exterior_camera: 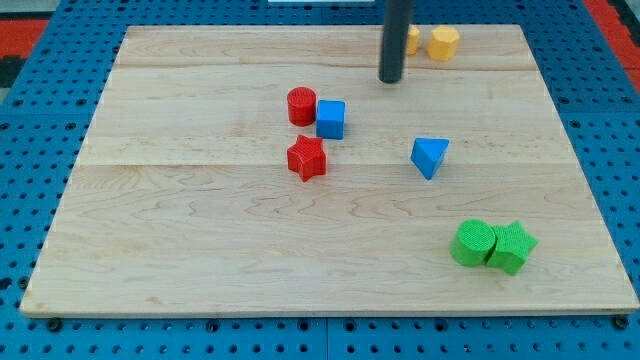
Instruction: Slide the blue cube to the bottom left side of the board
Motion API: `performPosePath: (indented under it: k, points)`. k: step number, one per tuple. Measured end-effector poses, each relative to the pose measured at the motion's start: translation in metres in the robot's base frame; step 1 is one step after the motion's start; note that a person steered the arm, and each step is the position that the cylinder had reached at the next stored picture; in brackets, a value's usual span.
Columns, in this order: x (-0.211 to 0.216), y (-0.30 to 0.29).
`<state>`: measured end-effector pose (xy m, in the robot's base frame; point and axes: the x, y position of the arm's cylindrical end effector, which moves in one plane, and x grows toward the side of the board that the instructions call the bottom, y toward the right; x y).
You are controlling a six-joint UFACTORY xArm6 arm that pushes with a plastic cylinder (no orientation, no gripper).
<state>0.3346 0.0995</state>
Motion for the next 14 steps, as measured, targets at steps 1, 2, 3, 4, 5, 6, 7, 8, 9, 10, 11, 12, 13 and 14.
performPosePath:
  k: [1, 2, 3, 4, 5, 6, 7, 8, 9, 10, 11, 12, 13, 14]
  points:
    - [0.066, -0.037]
    - [0.043, -0.101]
    - [0.031, -0.09]
    - [0.031, -0.084]
    - [0.031, -0.084]
    - [0.031, -0.084]
    - [0.021, -0.084]
    - [0.012, -0.084]
    - [0.016, -0.115]
    - [0.016, -0.162]
    - [0.012, -0.18]
    - [-0.004, -0.194]
    - [0.038, -0.242]
    - [0.113, -0.257]
